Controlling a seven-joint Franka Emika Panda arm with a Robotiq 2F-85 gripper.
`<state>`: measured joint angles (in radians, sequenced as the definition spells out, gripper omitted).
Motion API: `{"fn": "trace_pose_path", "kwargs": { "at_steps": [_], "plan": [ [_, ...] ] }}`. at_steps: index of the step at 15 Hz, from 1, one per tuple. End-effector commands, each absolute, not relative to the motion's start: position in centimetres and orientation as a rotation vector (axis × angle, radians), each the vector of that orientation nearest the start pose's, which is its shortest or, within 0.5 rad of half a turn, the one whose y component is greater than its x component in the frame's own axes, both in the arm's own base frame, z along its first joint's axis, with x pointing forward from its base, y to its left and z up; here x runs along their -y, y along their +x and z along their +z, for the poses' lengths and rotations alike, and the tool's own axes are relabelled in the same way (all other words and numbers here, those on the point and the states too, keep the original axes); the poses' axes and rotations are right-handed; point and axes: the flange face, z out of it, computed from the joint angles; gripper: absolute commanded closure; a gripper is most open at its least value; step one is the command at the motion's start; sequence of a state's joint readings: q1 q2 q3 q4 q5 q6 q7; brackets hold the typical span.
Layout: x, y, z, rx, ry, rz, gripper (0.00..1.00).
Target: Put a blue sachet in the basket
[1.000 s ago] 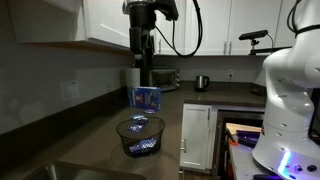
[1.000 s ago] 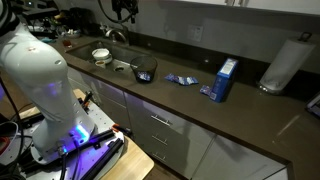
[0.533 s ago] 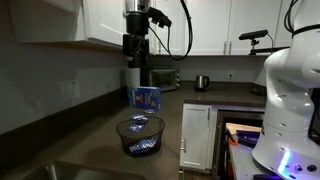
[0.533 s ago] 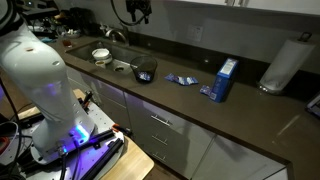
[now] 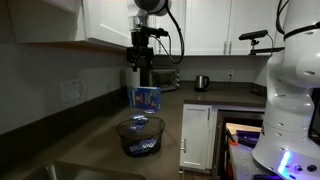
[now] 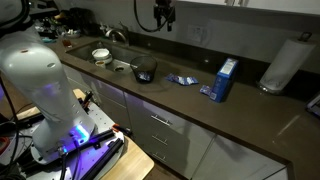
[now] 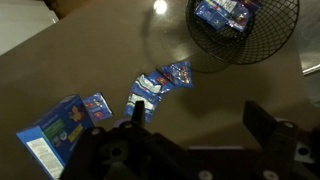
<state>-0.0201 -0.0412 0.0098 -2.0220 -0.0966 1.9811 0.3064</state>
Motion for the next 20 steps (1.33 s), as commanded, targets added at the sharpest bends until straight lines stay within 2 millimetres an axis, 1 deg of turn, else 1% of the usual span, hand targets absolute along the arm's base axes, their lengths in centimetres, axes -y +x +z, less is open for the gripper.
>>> {"fn": "trace_pose_path", "kwargs": {
  "at_steps": [1, 4, 7, 8, 9, 10, 14, 16, 20],
  "plan": [
    [4.2, 53.5, 46.9, -0.645, -3.203, 0.063, 0.0],
    [6.8, 52.3, 46.0, -0.813, -3.156, 0.064, 0.0],
    [8.7, 50.8, 44.5, -0.994, -3.07, 0.085, 0.0],
    [9.1, 50.1, 44.0, -1.026, -3.047, 0.115, 0.0],
    [8.7, 51.7, 44.4, -0.931, -3.102, 0.12, 0.0],
    [8.9, 51.4, 44.0, -0.945, -3.097, 0.134, 0.0],
    [8.6, 51.6, 44.1, -0.936, -3.1, 0.13, 0.0],
    [8.4, 50.3, 42.6, -0.907, -3.097, 0.142, 0.0],
    [9.0, 47.6, 39.3, -0.973, -3.037, 0.125, 0.0]
  ]
}}
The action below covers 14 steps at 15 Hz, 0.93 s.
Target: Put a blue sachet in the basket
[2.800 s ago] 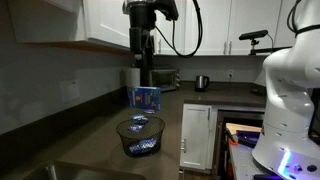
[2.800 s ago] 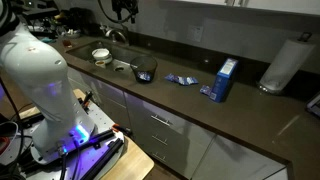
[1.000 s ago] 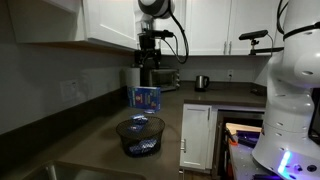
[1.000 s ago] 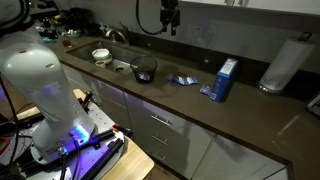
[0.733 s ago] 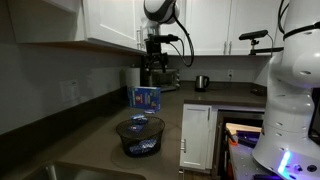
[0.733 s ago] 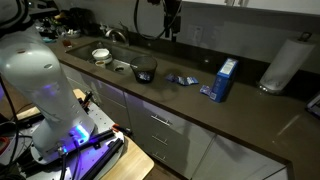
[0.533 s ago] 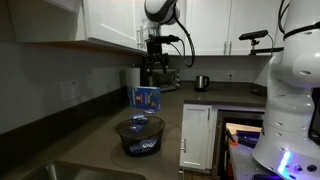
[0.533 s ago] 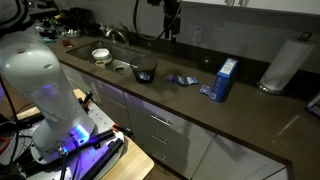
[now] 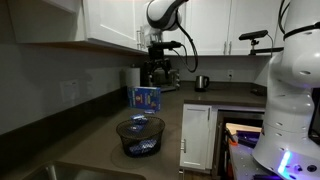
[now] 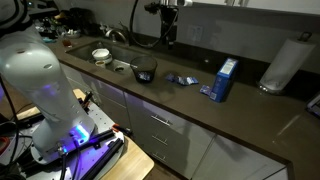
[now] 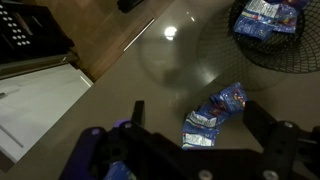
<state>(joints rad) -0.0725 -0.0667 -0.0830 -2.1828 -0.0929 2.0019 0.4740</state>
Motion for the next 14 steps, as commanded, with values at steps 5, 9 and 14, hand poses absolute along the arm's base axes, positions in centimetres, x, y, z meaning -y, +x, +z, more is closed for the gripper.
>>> {"fn": "trace_pose_path", "kwargs": {
  "at_steps": [5, 9, 14],
  "plan": [
    [10.0, 45.5, 35.1, -1.057, -2.929, -0.161, 0.0],
    [8.5, 45.7, 30.6, -1.07, -2.837, -0.311, 0.0],
    [5.1, 49.6, 26.2, -0.989, -2.842, -0.46, 0.0]
  ]
}}
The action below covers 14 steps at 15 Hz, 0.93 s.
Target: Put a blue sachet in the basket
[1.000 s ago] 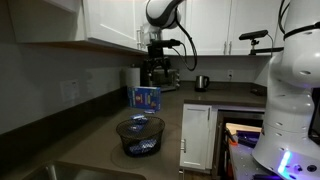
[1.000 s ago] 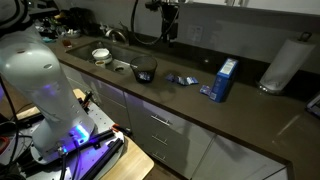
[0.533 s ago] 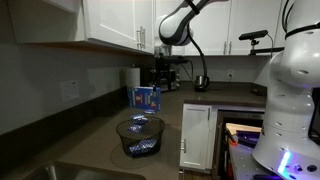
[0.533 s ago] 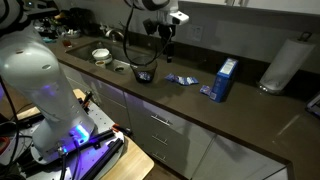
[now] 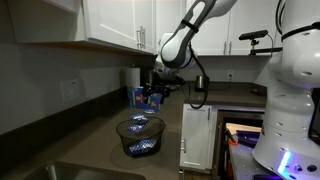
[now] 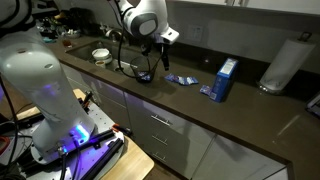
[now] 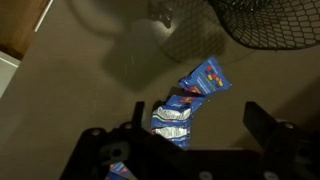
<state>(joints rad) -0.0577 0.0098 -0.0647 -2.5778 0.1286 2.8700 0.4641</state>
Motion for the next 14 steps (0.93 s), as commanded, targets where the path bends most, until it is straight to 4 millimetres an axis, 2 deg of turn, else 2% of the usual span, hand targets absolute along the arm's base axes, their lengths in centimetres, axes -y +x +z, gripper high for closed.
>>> {"fn": "trace_pose_path", "kwargs": {
  "at_steps": [1, 3, 5, 8, 11, 14],
  "plan": [
    [4.8, 50.8, 25.2, -0.957, -2.867, -0.479, 0.0],
    [4.7, 53.0, 23.6, -0.886, -2.935, -0.484, 0.0],
    [5.5, 55.5, 22.4, -0.819, -3.038, -0.47, 0.0],
    [7.6, 59.0, 21.9, -0.85, -3.176, -0.472, 0.0],
    [8.2, 60.9, 21.0, -0.899, -3.229, -0.378, 0.0],
    [8.1, 61.9, 19.6, -0.944, -3.255, -0.254, 0.0]
  ]
}}
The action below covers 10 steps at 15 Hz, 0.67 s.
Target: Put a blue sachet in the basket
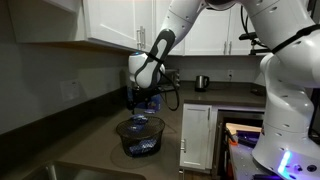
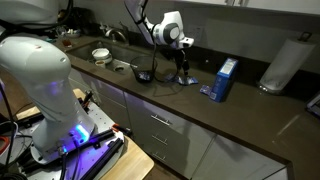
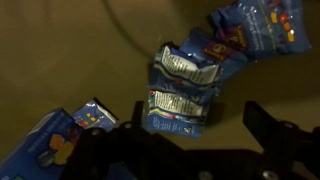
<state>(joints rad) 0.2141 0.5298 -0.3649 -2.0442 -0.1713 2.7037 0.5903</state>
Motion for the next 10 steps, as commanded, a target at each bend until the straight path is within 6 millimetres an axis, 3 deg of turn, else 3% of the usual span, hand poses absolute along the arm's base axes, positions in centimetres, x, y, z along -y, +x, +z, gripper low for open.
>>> {"fn": "trace_pose_path", "kwargs": {
  "at_steps": [1, 6, 7, 10],
  "plan": [
    [8.1, 61.9, 19.2, -0.97, -3.264, -0.211, 0.0],
    [8.7, 61.4, 16.9, -1.059, -3.254, -0.027, 0.0],
    [8.8, 61.2, 16.5, -1.082, -3.234, -0.003, 0.1],
    [9.1, 61.0, 16.1, -1.141, -3.146, 0.011, 0.01]
  ]
}}
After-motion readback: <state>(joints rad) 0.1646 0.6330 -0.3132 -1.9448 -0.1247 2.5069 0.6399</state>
